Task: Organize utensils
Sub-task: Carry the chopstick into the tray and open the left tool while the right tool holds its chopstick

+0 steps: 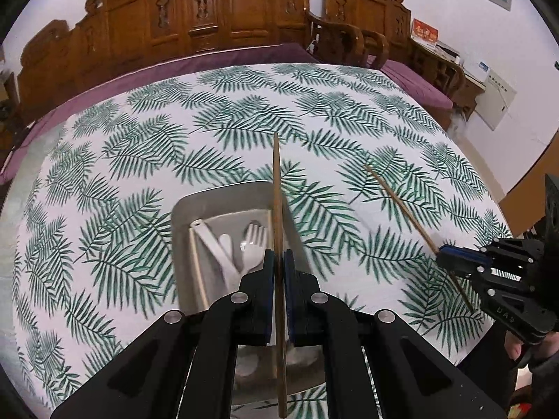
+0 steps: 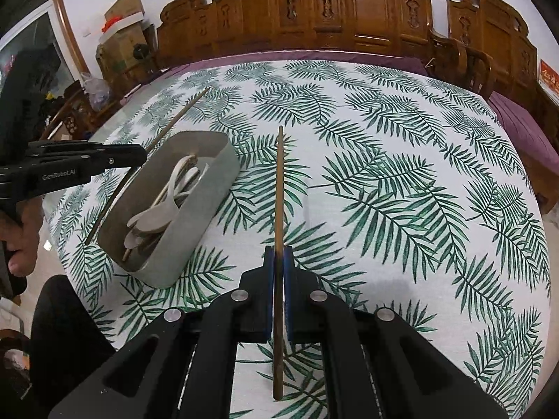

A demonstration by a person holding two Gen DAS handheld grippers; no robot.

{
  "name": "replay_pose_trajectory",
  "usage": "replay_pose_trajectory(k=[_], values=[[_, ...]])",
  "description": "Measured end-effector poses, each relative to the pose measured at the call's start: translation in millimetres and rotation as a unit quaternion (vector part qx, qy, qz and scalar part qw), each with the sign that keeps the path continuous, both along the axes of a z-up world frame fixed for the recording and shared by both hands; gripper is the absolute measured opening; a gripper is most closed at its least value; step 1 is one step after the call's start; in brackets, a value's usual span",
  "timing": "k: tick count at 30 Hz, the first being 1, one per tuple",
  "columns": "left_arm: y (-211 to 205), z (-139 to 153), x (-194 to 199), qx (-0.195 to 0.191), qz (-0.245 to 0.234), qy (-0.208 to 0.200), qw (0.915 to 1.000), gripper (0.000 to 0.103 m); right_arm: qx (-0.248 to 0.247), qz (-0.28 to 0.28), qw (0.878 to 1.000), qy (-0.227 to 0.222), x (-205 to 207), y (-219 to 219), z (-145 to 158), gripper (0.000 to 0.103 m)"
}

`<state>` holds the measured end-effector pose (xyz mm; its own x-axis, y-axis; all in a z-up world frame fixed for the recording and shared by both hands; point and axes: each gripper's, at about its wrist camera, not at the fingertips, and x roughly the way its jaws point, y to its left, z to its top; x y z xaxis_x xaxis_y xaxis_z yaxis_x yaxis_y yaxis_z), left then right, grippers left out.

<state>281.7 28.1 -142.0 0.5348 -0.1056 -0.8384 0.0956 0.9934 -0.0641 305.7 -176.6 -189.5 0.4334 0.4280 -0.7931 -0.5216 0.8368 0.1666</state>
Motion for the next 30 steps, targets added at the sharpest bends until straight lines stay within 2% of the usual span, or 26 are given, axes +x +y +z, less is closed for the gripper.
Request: replay_pose_trajectory(k=[12,18,30], values=[[24.8,-31.4,8.6,0.005,0.011,0.027,0.9995,0.004,0.0,0.003,1.0,0.003,-0.7,6.1,1.3,0.006],[36.3,-50.2,7.3,0.022,0.02,0.043,0.9986,0.005,-0.001,0.005,1.0,0.007,0.5,9.7,-2.6,0.006],[44.5,-64.7,11.0,0.019,0.027,0.063,0.9974,0.006,-0.001,0.014,1.0,0.006,2.3,21.6,-0.1,0.006]])
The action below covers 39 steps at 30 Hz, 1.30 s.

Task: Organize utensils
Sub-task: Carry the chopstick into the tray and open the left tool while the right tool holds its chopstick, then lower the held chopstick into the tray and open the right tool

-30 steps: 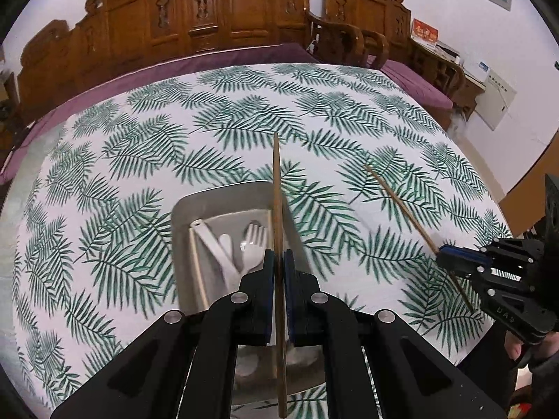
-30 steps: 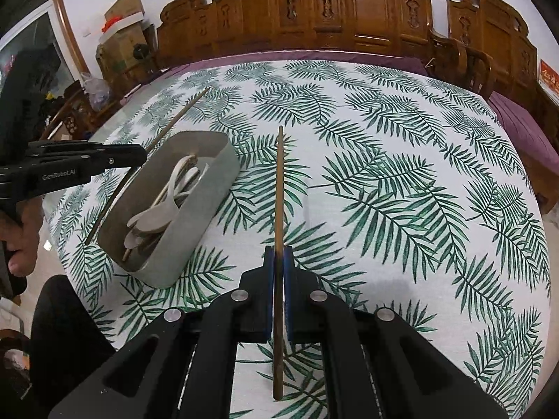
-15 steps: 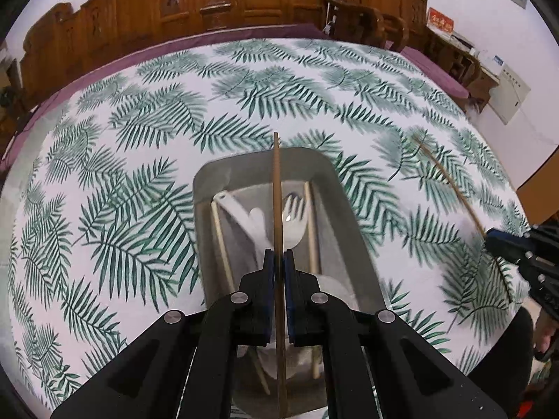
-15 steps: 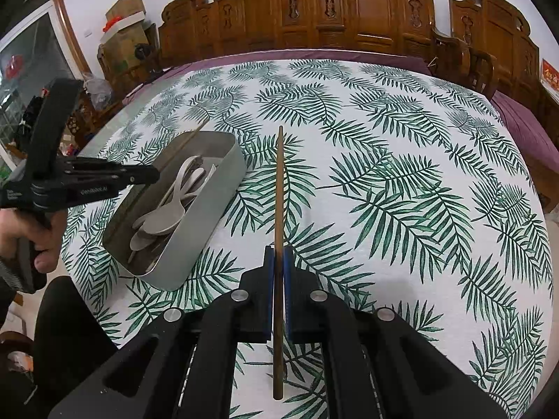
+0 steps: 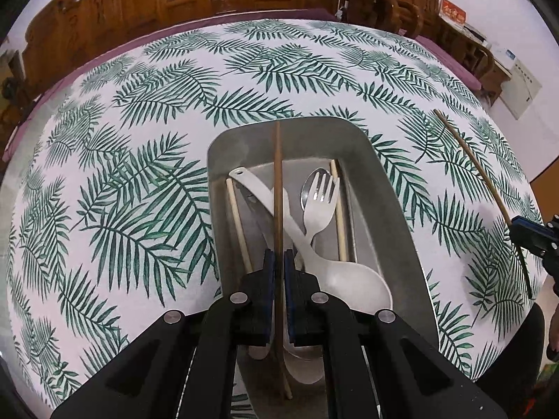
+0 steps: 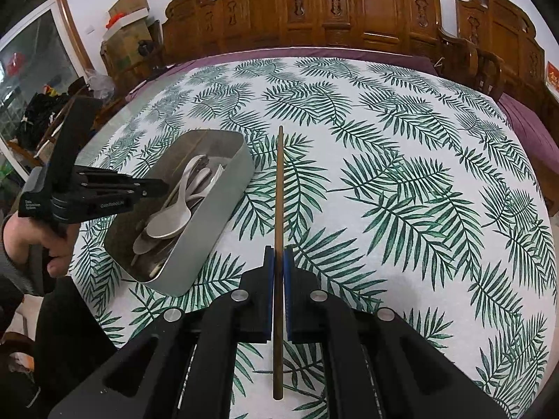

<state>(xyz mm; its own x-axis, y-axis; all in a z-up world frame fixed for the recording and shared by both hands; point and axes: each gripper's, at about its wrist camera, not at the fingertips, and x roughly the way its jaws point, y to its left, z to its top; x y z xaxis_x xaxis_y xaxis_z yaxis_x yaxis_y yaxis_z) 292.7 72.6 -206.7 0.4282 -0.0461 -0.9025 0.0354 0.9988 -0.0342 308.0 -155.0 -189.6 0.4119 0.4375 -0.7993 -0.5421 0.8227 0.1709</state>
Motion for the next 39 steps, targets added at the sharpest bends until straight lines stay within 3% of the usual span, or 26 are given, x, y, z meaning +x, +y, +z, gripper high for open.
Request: replay_pose_trajectory(k=[4,9,25,39], values=[[3.5,7.3,-4.9,-0.008,0.004,-0.01,0.9999,0.019,0.0,0.004,1.0,-0.004,-1.8,5.6,4.8,0.006],[7.2,25.7,-18.8,-0.003,0.008,-0.037,0.9993,0.024,0.006,0.016,1.0,-0.009,-5.8,19.6,12.7,0.006],[38.8,63.5,-62.2,-0.034,0.03,-0.086,0.9953,0.036,0.011,0.067,0.998,0.004,-12.2,93.9,13.4,0.006],[65.9,68.8,-78.3,-0.039,0.048,-0.098,0.9932,0.038,-0.017,0.068,0.996,0.046,-3.3,147.9,-21.8,0.006]])
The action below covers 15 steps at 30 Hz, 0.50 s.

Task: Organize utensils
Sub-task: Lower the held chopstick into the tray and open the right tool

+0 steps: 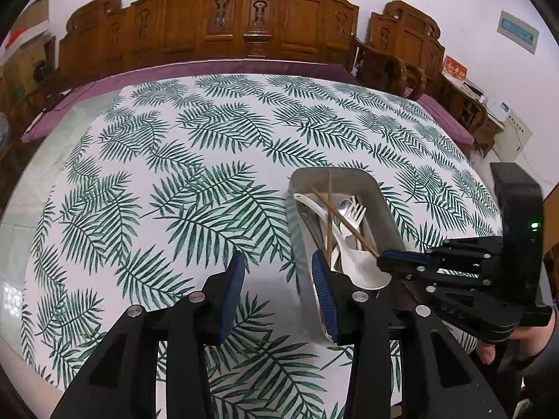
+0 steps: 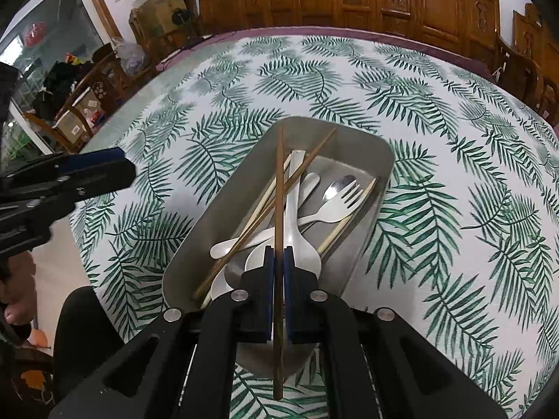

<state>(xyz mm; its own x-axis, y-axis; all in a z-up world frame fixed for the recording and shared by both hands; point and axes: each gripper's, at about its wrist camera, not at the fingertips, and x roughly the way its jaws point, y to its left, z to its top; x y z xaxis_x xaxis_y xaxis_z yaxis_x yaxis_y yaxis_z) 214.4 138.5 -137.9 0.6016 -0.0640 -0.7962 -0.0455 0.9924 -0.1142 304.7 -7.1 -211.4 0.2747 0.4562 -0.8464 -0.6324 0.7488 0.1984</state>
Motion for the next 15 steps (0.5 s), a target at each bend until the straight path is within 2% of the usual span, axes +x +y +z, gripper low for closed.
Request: replay_pose_trajectory(k=[8,15], values=[[1.5,4.3,-4.8,0.001,0.0,-0.005,1.0,0.038,0.016,-0.008,1.0,0.023,-1.1,5.8,-6.0,0.006],[-4.0,11.5,-6.8,0.006,-0.002,-0.011,0.9999,0.038,0.032,-0.002,0.999,0.016,-4.9,4.4,0.8,0.009]])
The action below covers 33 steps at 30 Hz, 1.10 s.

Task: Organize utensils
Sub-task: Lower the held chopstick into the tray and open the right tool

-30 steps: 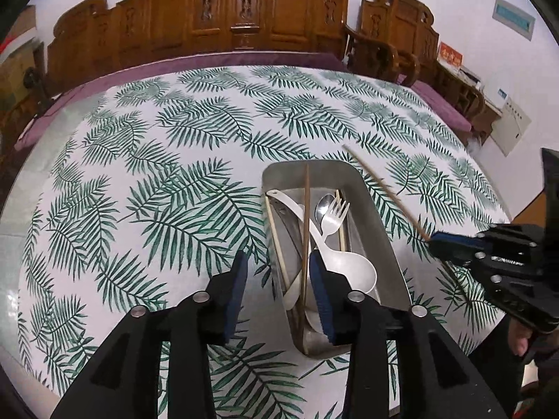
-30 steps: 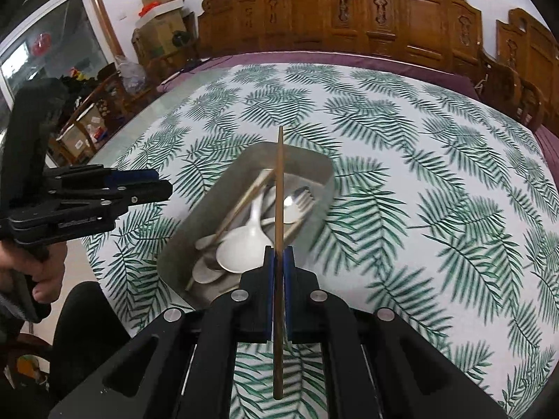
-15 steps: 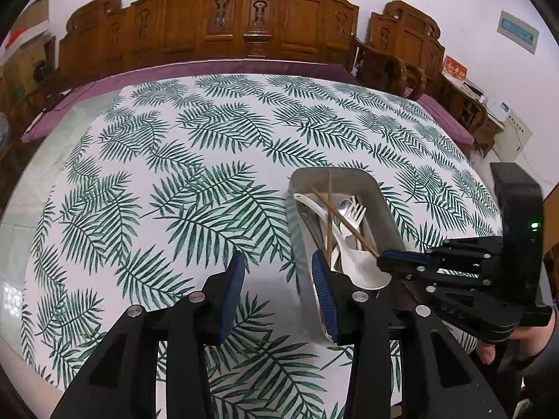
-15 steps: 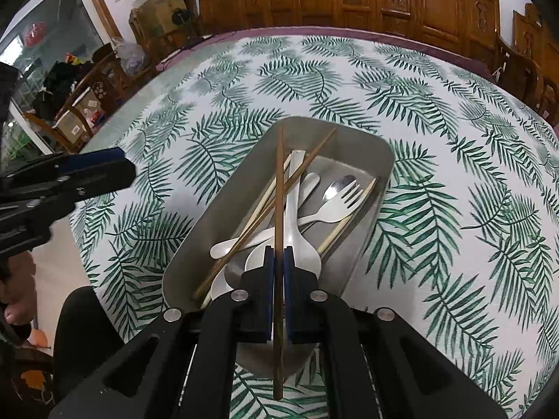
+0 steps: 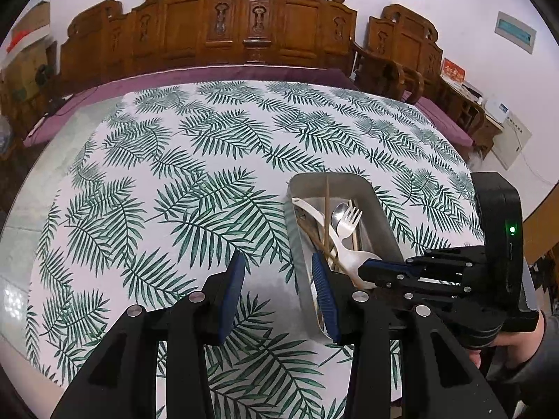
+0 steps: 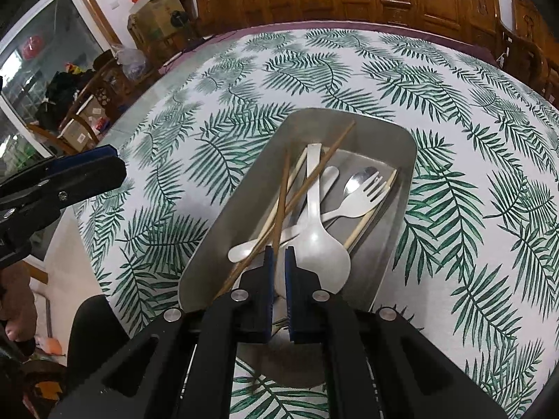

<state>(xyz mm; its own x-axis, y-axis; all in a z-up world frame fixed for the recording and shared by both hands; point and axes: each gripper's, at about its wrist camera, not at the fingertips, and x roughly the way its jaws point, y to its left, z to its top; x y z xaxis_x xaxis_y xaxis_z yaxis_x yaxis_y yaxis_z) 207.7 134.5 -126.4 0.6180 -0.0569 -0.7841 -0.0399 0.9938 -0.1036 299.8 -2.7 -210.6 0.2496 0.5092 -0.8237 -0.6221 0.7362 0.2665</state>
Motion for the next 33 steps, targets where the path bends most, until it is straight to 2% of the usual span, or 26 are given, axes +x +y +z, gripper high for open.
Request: replay_pose_trajectory(k=[10,14,18,20,22,33], values=[[-12.3,16.8,-11.9,0.009,-0.001,-0.02,0.9998,0.044,0.021,-0.003,0.999,-0.044,-12.8,-26.8,29.7,0.009],[-13.4,18.9,-16.2,0.011,0.005,-0.024,0.9997,0.044,0.035,-0.005,0.998,-0.043,-18.2,-34.7,35.4,0.009],[-7.9,21.2,-22.9,0.008,0.017,-0.026,0.9995,0.044,0.041,0.006,0.998,-0.039,-23.6,-23.1,34.9,0.01],[-3.9,22.1,-25.9,0.01,0.02,-0.025,0.9994,0.044,0.044,0.011,0.998,-0.032,-25.2,-15.1,31.7,0.018],[-0.7,23.0,-27.6,0.011,0.021,-0.026,0.9994,0.044,0.046,0.016,0.999,-0.022,-26.1,-6.5,26.2,0.02],[9.5,16.3,-31.6,0.003,0.025,-0.022,0.9995,0.044,0.029,0.016,0.998,0.045,-22.4,21.5,-8.4,0.02]])
